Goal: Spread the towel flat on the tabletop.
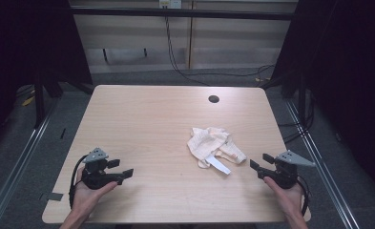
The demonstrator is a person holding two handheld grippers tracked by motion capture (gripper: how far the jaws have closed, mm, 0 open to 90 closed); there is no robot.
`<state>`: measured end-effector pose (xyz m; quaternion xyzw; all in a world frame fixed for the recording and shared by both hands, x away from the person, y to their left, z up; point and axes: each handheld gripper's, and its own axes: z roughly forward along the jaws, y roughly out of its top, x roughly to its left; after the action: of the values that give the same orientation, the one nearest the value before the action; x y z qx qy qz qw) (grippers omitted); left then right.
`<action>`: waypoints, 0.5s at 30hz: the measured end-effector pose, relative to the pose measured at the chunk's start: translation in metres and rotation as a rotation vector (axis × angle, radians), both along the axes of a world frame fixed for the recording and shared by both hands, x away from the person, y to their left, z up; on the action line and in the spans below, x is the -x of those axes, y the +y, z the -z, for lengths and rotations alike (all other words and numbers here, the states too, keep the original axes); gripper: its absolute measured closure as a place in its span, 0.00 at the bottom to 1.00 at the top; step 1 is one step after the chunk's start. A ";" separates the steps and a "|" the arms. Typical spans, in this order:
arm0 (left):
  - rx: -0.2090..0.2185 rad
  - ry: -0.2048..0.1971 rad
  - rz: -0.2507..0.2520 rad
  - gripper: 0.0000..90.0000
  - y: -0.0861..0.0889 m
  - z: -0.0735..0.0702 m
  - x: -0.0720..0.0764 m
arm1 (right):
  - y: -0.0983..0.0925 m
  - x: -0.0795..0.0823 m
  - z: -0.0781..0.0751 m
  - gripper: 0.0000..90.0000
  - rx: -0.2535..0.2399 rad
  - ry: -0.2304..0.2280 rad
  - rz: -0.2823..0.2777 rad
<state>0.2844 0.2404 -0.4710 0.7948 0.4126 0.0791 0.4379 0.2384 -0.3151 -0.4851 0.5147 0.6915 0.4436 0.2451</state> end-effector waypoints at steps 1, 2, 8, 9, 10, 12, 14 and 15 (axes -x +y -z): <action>0.003 0.002 0.005 0.31 0.000 0.000 0.000 | 0.001 -0.001 0.001 0.41 -0.006 0.006 -0.005; 0.003 0.002 0.005 0.32 0.000 0.000 0.000 | 0.001 -0.001 0.002 0.41 -0.003 0.015 -0.009; 0.006 0.027 0.015 0.32 0.000 0.000 -0.003 | -0.008 -0.005 0.005 0.44 -0.024 0.150 -0.030; 0.006 0.025 0.012 0.31 0.001 0.000 -0.003 | -0.010 -0.005 0.005 0.44 -0.045 0.148 -0.025; 0.006 0.025 0.012 0.31 0.001 0.000 -0.003 | -0.011 -0.005 0.004 0.45 -0.058 0.143 -0.034; 0.008 0.026 0.009 0.31 0.002 0.000 -0.003 | -0.011 -0.004 0.001 0.45 -0.057 0.119 -0.048; 0.011 0.028 0.012 0.31 0.003 0.000 -0.002 | -0.010 -0.003 -0.001 0.45 -0.060 0.108 -0.060; 0.025 0.030 0.017 0.31 0.003 0.000 -0.001 | -0.007 -0.003 -0.004 0.45 -0.059 0.094 -0.081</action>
<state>0.2857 0.2438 -0.4712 0.7939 0.4133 0.0582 0.4421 0.2418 -0.3223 -0.4813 0.5135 0.7092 0.4487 0.1791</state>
